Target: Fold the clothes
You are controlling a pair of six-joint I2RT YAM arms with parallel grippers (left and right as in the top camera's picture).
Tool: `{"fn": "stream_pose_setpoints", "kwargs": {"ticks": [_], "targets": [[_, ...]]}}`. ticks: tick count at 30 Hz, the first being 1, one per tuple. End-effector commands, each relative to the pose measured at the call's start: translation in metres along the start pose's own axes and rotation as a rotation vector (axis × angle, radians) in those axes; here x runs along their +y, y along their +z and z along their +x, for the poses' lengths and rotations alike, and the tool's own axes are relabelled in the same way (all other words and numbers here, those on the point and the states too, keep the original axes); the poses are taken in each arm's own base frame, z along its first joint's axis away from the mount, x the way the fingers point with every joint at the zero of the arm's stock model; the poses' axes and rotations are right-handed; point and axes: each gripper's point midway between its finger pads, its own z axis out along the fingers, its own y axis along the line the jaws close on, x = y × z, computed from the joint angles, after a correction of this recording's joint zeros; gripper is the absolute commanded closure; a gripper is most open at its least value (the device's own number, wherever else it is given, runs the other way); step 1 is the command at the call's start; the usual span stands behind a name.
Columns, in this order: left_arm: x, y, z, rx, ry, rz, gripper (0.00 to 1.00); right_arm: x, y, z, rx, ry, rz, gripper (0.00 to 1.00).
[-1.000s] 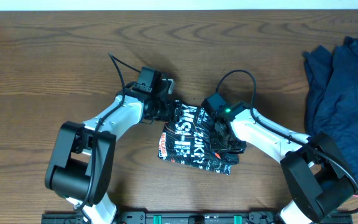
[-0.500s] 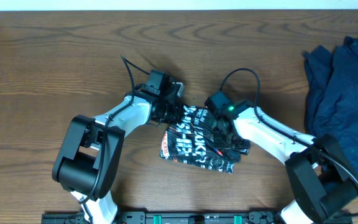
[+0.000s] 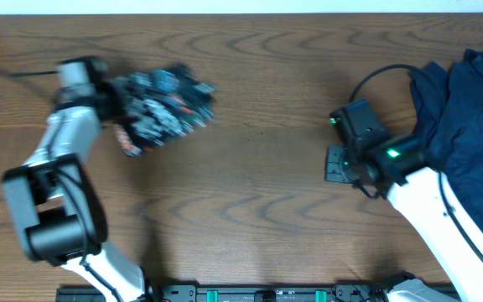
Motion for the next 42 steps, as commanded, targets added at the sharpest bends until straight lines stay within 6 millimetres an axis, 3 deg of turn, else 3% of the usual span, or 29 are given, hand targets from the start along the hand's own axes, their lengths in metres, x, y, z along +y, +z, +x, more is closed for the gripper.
{"fn": "stream_pose_setpoints", "kwargs": {"ticks": [1, 5, 9, 10, 13, 14, 15, 21, 24, 31, 34, 36, 38, 42], "targets": [[0.082, -0.015, -0.033, -0.089, -0.246, -0.116, 0.92, -0.011, -0.015, -0.008, -0.053, 0.013, 0.004, 0.49], [0.143, -0.029, -0.042, -0.117, -0.362, -0.156, 0.92, -0.017, -0.021, -0.009, -0.070, 0.034, 0.003, 0.49], [0.169, -0.032, -0.038, -0.114, -0.407, -0.182, 0.87, -0.018, -0.021, -0.009, -0.070, 0.036, 0.003, 0.49], [0.172, -0.032, -0.036, -0.107, -0.414, -0.186, 0.78, -0.018, -0.021, -0.009, -0.069, 0.035, 0.004, 0.49], [0.174, -0.031, -0.032, -0.094, -0.421, -0.192, 0.36, -0.018, -0.021, -0.008, -0.065, 0.034, 0.006, 0.49], [0.174, -0.031, -0.032, -0.092, -0.422, -0.192, 0.16, -0.019, -0.021, -0.007, -0.062, 0.034, 0.008, 0.49], [0.174, -0.031, -0.031, -0.088, -0.423, -0.193, 0.02, -0.020, -0.021, -0.006, -0.057, 0.032, 0.012, 0.49], [0.170, -0.042, -0.023, -0.048, -0.434, -0.203, 0.02, -0.023, -0.020, -0.006, -0.054, 0.038, 0.020, 0.48], [0.163, -0.058, -0.029, -0.070, -0.421, -0.219, 0.02, -0.029, -0.020, -0.017, -0.086, 0.078, 0.016, 0.40], [0.187, -0.141, -0.043, -0.230, -0.466, -0.562, 0.02, -0.043, -0.020, -0.035, -0.118, 0.126, -0.020, 0.36], [0.173, -0.161, -0.050, -0.271, -0.451, -0.547, 0.02, -0.054, -0.019, -0.038, -0.121, 0.145, -0.004, 0.36], [0.151, -0.165, -0.053, -0.276, -0.423, -0.492, 0.02, -0.061, -0.019, -0.041, -0.129, 0.171, 0.004, 0.35], [0.119, -0.162, -0.054, -0.265, -0.368, -0.418, 0.02, -0.067, -0.020, -0.048, -0.149, 0.191, 0.001, 0.29], [0.033, -0.143, -0.041, -0.199, -0.099, -0.283, 0.02, -0.048, -0.019, -0.067, -0.199, 0.017, -0.119, 0.26]]}}
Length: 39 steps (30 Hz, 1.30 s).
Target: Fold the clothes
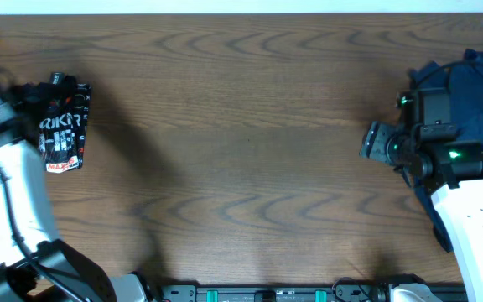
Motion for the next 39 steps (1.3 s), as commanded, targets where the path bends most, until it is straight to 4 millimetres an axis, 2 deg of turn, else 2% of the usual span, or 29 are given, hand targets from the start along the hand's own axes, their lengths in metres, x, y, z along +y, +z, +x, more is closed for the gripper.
{"fn": "stream_pose_setpoints", "kwargs": {"ticks": [1, 4, 5, 6, 8, 10, 13, 17, 22, 25, 28, 33, 39], "targets": [[-0.069, -0.020, 0.039, 0.038, 0.259, 0.138, 0.02, 0.018, 0.001, -0.009, -0.014, -0.169, -0.110, 0.26], [-0.122, -0.045, 0.091, 0.085, 0.505, 0.254, 0.02, 0.023, 0.014, -0.019, -0.034, -0.255, -0.117, 0.21], [-0.135, -0.054, 0.109, 0.106, 0.574, 0.284, 0.02, 0.024, 0.019, -0.021, -0.035, -0.271, -0.118, 0.17], [-0.144, -0.064, 0.130, 0.135, 0.643, 0.310, 0.02, 0.026, 0.024, -0.024, -0.036, -0.282, -0.118, 0.08], [-0.149, -0.079, 0.162, 0.197, 0.729, 0.329, 0.02, 0.027, 0.030, -0.027, -0.041, -0.281, -0.118, 0.01], [-0.146, -0.095, 0.190, 0.271, 0.801, 0.343, 0.02, 0.026, 0.030, -0.028, -0.042, -0.286, -0.112, 0.01], [-0.131, -0.120, 0.212, 0.369, 0.851, 0.359, 0.02, 0.021, 0.021, -0.025, -0.043, -0.263, -0.100, 0.01], [-0.112, -0.154, 0.211, 0.407, 0.838, 0.412, 0.02, 0.018, -0.005, -0.030, -0.110, -0.197, -0.107, 0.01], [-0.089, -0.196, 0.192, 0.280, 0.795, 0.522, 0.02, 0.014, -0.048, -0.030, -0.245, -0.168, -0.121, 0.01], [-0.071, -0.217, 0.185, 0.175, 0.750, 0.601, 0.02, 0.002, -0.074, -0.019, -0.347, -0.146, -0.098, 0.01], [-0.055, -0.231, 0.182, 0.073, 0.699, 0.673, 0.02, -0.011, -0.091, 0.002, -0.452, -0.137, -0.083, 0.01], [-0.043, -0.244, 0.178, -0.038, 0.621, 0.757, 0.02, -0.030, -0.096, 0.031, -0.536, -0.122, -0.072, 0.01], [-0.029, -0.247, 0.183, -0.027, 0.626, 0.749, 0.02, -0.049, -0.078, 0.080, -0.379, -0.139, -0.025, 0.01]]}}
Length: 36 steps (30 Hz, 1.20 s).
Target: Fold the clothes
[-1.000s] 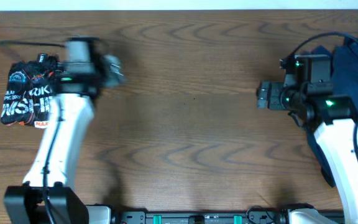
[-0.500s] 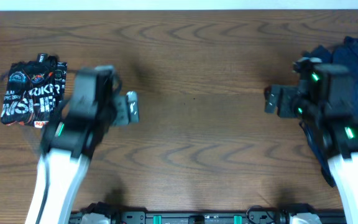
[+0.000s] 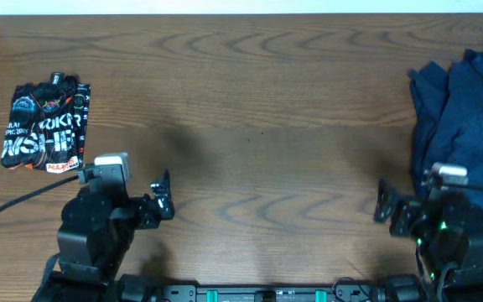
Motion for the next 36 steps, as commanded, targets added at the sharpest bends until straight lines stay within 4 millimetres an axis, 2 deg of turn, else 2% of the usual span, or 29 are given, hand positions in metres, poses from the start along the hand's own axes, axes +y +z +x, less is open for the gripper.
{"fn": "stream_pose_setpoints", "kwargs": {"ticks": [1, 4, 14, 18, 26, 30, 36], "targets": [[0.001, -0.002, 0.003, 0.007, 0.001, -0.002, 0.02, -0.006, 0.000, 0.022, 0.076, -0.001, 0.028, 0.01], [0.002, -0.002, 0.007, 0.025, 0.001, -0.007, 0.02, -0.012, -0.004, 0.048, 0.182, -0.014, 0.051, 0.01], [0.003, -0.002, 0.009, 0.032, 0.002, -0.009, 0.02, -0.013, -0.004, 0.049, 0.184, -0.008, 0.059, 0.01], [0.003, -0.002, 0.009, 0.032, 0.002, -0.009, 0.02, -0.015, -0.010, 0.046, 0.137, 0.004, 0.054, 0.01], [0.003, -0.002, 0.009, 0.032, 0.002, -0.009, 0.02, -0.013, -0.016, 0.019, -0.201, -0.070, 0.008, 0.01], [0.003, -0.002, 0.009, 0.032, 0.002, -0.009, 0.02, -0.007, -0.002, 0.007, -0.372, -0.081, -0.025, 0.01], [0.003, -0.002, 0.009, 0.032, 0.002, -0.009, 0.02, 0.003, 0.021, -0.028, -0.629, -0.144, -0.042, 0.01]]}}
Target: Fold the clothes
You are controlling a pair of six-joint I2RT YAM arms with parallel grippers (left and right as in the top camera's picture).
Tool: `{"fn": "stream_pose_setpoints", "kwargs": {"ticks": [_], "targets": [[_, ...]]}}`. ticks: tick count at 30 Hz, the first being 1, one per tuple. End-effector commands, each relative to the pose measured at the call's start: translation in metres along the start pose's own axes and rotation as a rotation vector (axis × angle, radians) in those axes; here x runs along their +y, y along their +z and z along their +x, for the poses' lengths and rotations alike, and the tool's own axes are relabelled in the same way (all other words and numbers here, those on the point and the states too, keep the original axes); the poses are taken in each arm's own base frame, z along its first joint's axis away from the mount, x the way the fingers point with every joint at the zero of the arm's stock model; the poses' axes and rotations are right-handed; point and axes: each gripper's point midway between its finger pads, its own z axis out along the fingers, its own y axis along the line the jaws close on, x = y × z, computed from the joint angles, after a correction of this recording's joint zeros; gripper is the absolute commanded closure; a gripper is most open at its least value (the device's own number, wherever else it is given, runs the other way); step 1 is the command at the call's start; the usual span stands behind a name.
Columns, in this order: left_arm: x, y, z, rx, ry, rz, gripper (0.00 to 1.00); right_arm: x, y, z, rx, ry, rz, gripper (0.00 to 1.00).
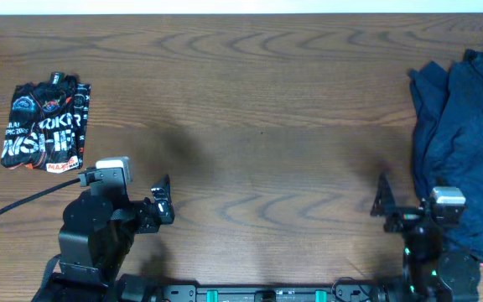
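Observation:
A folded black garment with white and red lettering (pixel 44 127) lies flat at the table's far left. A heap of dark blue clothes (pixel 464 134) sits unfolded at the right edge. My left gripper (pixel 163 200) rests low near the front edge, below and right of the folded garment, fingers apart and empty. My right gripper (pixel 383 200) is near the front edge just left of the blue heap, holding nothing; its fingers show only edge-on.
The wooden table (pixel 258 126) stretches between the two garments. A black cable (pixel 15 210) runs from the left arm to the left edge. A black rail (pixel 258 294) lines the front edge.
The right arm has shifted slightly, its gripper now a little higher and its body further back toward the front edge. The left arm and both garments are unchanged.
My left gripper first held the bunched printed garment at the upper left while the right arm stood by the blue heap. Then the garment lay folded at the far left under the left gripper. Both arms then stood back at the front edge, where they remain.

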Motion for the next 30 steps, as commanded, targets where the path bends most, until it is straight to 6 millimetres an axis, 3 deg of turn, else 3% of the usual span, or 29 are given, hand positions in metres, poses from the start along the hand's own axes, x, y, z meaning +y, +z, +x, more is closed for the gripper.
{"fn": "stream_pose_setpoints", "kwargs": {"ticks": [1, 4, 8, 9, 30], "targets": [[0.000, -0.001, -0.001, -0.006, 0.000, -0.001, 0.02, -0.001, 0.015, 0.009, -0.079, -0.088, 0.005, 0.01], [0.000, -0.001, -0.001, -0.006, 0.000, -0.001, 0.02, -0.001, 0.025, 0.019, -0.146, -0.089, 0.002, 0.01], [0.000, -0.001, -0.001, -0.006, 0.000, -0.001, 0.02, 0.005, 0.033, 0.076, 0.012, -0.103, -0.043, 0.01], [0.000, -0.001, -0.001, -0.006, 0.000, -0.001, 0.02, 0.006, 0.033, 0.079, 0.025, -0.107, -0.054, 0.01], [0.000, -0.001, -0.001, -0.006, 0.000, -0.001, 0.02, 0.010, 0.033, 0.081, 0.037, -0.106, -0.073, 0.01]]}}
